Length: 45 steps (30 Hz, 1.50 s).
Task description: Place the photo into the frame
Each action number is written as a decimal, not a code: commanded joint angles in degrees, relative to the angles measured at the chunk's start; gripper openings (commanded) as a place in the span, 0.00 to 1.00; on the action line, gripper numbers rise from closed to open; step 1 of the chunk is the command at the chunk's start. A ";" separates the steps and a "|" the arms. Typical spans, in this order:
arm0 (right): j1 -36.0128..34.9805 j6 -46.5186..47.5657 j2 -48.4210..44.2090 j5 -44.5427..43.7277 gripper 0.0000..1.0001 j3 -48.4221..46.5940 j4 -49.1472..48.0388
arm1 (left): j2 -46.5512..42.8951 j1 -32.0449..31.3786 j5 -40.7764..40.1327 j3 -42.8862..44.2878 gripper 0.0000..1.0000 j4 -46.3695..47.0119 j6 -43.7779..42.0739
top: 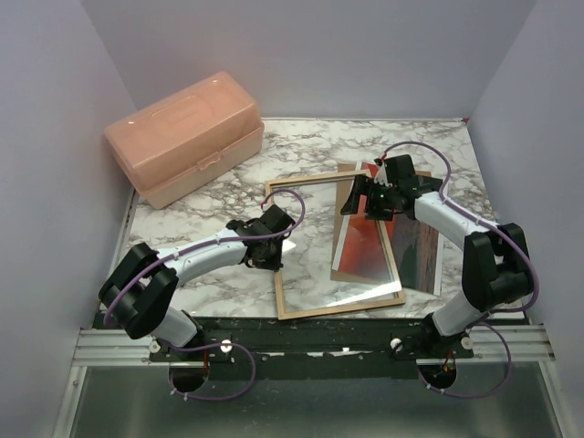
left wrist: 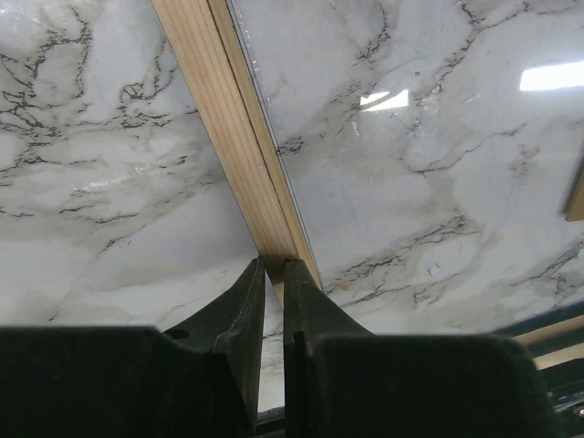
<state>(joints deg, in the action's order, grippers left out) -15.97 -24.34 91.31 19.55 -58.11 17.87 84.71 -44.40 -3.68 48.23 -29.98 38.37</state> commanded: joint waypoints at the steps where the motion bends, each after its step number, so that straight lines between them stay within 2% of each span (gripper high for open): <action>1: -0.87 1.14 0.49 -8.38 0.95 -1.36 1.79 | 4.54 -0.61 -3.44 -3.05 0.08 -0.96 -1.72; 17: -1.08 -0.54 0.59 -16.86 0.96 0.41 3.48 | 4.78 -0.63 -3.48 -2.73 0.07 -1.13 -1.76; 20: -1.17 -0.78 1.06 -18.36 1.00 0.75 3.69 | 4.79 -0.71 -3.57 -2.69 0.07 -1.18 -1.72; 34: -2.10 -0.61 3.41 -13.77 1.00 2.30 2.53 | 4.38 -0.72 -3.88 -2.17 0.08 -1.66 -1.63; 45: -4.49 -1.06 4.38 -15.37 0.99 2.13 3.97 | 4.80 -0.76 -4.32 -1.85 0.08 -2.08 -1.72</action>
<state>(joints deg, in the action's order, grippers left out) -18.48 -23.51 93.23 1.45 -57.58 20.01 85.30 -44.75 -4.34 49.06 -30.92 38.35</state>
